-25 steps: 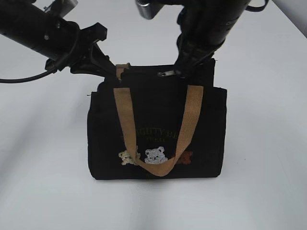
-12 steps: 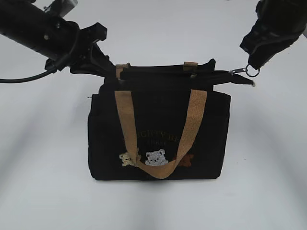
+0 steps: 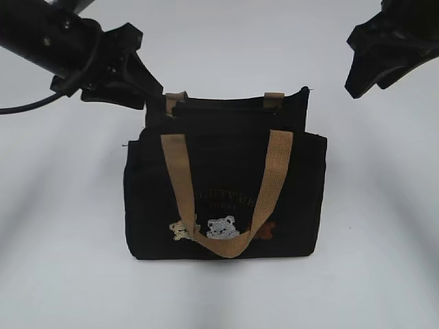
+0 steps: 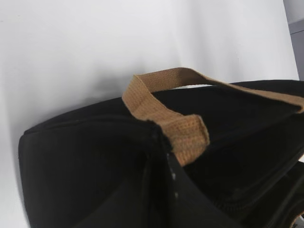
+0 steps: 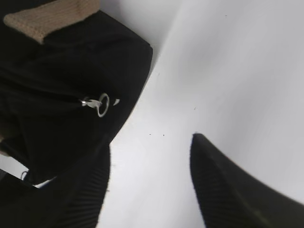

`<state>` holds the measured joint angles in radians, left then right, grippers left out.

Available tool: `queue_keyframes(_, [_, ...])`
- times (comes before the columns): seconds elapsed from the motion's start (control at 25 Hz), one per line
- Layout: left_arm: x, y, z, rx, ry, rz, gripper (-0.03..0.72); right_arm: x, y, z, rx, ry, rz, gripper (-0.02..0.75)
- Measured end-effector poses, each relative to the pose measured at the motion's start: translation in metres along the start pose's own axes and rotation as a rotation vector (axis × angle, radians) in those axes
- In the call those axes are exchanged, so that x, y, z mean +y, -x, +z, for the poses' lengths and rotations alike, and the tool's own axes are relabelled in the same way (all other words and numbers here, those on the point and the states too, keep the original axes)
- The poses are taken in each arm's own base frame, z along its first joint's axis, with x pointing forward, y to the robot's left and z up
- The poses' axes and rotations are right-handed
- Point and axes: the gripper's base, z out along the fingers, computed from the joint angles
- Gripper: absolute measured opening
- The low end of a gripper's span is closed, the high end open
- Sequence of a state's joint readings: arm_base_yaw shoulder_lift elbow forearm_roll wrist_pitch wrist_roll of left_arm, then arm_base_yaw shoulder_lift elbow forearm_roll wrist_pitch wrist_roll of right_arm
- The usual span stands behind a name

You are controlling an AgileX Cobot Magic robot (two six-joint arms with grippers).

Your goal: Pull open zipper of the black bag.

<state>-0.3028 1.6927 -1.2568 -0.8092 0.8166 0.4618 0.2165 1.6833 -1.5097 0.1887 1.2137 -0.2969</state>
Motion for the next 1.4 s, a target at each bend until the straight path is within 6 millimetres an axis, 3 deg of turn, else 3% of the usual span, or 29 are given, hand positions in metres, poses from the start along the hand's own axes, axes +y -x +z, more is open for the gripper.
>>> queue_keyframes(0.12, [-0.015, -0.006, -0.025, 0.025, 0.003, 0.080, 0.408, 0.004, -0.007, -0.014, -0.029, -0.006, 0.038, 0.528])
queue_keyframes(0.24, [-0.030, -0.018, -0.056, 0.084, 0.031, 0.136, 0.461, 0.012, -0.031, -0.024, -0.026, -0.002, 0.057, 0.563])
queue_keyframes(0.4, [-0.045, -0.047, -0.103, 0.137, 0.138, 0.163, 0.474, 0.026, -0.087, -0.027, 0.021, 0.008, 0.080, 0.568])
queue_keyframes(0.6, [-0.046, -0.125, -0.147, 0.125, 0.269, 0.158, 0.475, 0.046, -0.170, -0.030, 0.027, 0.008, 0.095, 0.570])
queue_keyframes(0.76, [-0.046, -0.195, -0.178, -0.051, 0.335, 0.239, 0.475, 0.058, -0.232, -0.040, -0.104, -0.056, 0.061, 0.570])
queue_keyframes(0.96, [-0.044, -0.256, -0.197, -0.303, 0.367, 0.337, 0.475, 0.067, -0.290, -0.038, -0.308, -0.150, 0.018, 0.570])
queue_keyframes(1.12, [-0.042, -0.291, -0.205, -0.453, 0.363, 0.393, 0.475, 0.074, -0.314, -0.048, -0.514, -0.192, -0.004, 0.570])
queue_keyframes(1.24, [-0.038, -0.304, -0.203, -0.501, 0.374, 0.413, 0.475, 0.077, -0.326, -0.053, -0.610, -0.206, -0.001, 0.570])
queue_keyframes(1.4, [-0.037, -0.306, -0.202, -0.511, 0.379, 0.417, 0.475, 0.078, -0.329, -0.054, -0.638, -0.198, 0.035, 0.570])
